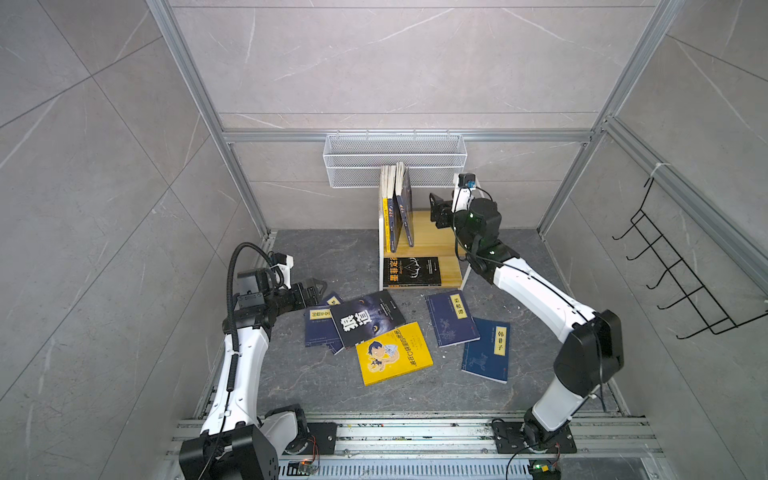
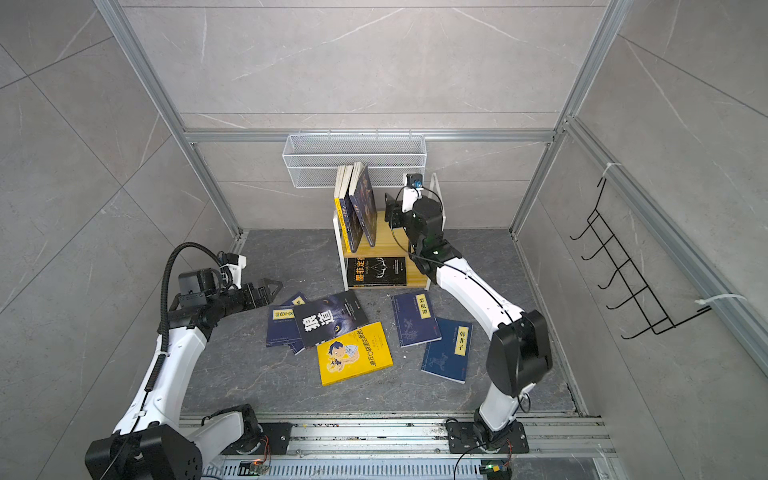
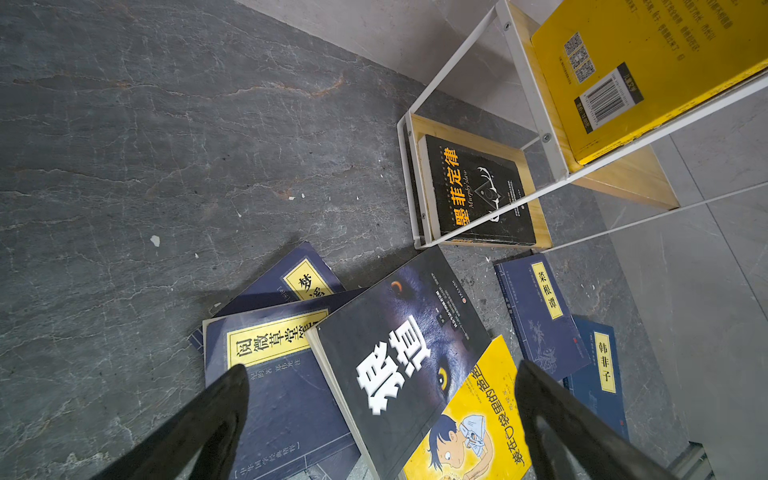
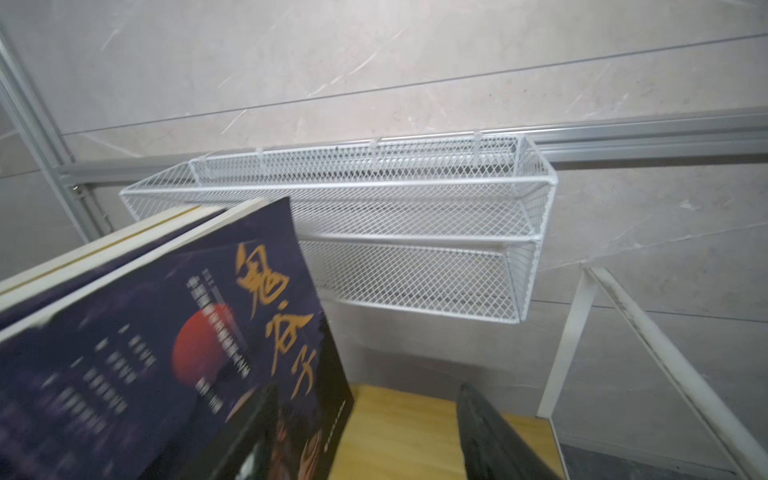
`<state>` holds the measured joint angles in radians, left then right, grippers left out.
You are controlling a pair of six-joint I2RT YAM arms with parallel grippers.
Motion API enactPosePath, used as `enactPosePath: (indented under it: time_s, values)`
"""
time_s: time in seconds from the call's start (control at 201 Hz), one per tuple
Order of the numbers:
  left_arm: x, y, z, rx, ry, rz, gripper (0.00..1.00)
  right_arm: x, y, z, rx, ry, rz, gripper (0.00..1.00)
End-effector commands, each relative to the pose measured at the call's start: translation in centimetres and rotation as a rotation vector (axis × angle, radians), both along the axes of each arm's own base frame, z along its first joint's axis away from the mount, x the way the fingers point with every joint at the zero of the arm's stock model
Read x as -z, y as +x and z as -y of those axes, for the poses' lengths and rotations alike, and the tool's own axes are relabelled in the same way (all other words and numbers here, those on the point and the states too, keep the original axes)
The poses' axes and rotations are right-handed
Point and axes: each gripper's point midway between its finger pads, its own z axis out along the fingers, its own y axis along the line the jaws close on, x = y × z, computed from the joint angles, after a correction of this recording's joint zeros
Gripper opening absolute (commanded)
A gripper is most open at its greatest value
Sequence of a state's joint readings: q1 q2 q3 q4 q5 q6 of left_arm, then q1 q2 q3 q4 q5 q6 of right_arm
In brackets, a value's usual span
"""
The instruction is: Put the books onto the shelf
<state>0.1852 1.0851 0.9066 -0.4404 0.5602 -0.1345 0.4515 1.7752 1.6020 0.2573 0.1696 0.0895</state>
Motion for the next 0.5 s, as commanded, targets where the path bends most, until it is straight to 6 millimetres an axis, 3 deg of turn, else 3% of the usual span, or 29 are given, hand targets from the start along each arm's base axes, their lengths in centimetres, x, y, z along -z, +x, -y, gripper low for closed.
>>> enactPosePath:
  time_s: [0.0, 0.124, 0.229, 0.398, 0.493]
  values:
    - [-1.2, 0.2, 0.2, 0.019, -0.011, 0.043, 1.00, 5.7, 4.0, -0.1, 0.069, -0.028, -0.174, 0.51]
    - [-1.2, 0.2, 0.4, 0.025, -0.016, 0.049, 1.00, 9.3, 7.7, -1.3, 0.076, -0.065, -0.239, 0.36]
    - [-1.2, 0.3, 0.3, 0.023, -0.017, 0.042, 1.00, 12.4, 9.6, -2.5, 0.058, -0.084, -0.308, 0.26]
    - [-1.3, 0.2, 0.6, 0.034, -0.016, 0.042, 1.00, 15.4, 10.2, -4.5, -0.025, -0.064, -0.359, 0.16]
    - [-1.1, 0.3, 0.6, 0.033, -0.016, 0.038, 1.00, 15.7, 9.5, -5.9, -0.089, -0.045, -0.354, 0.16]
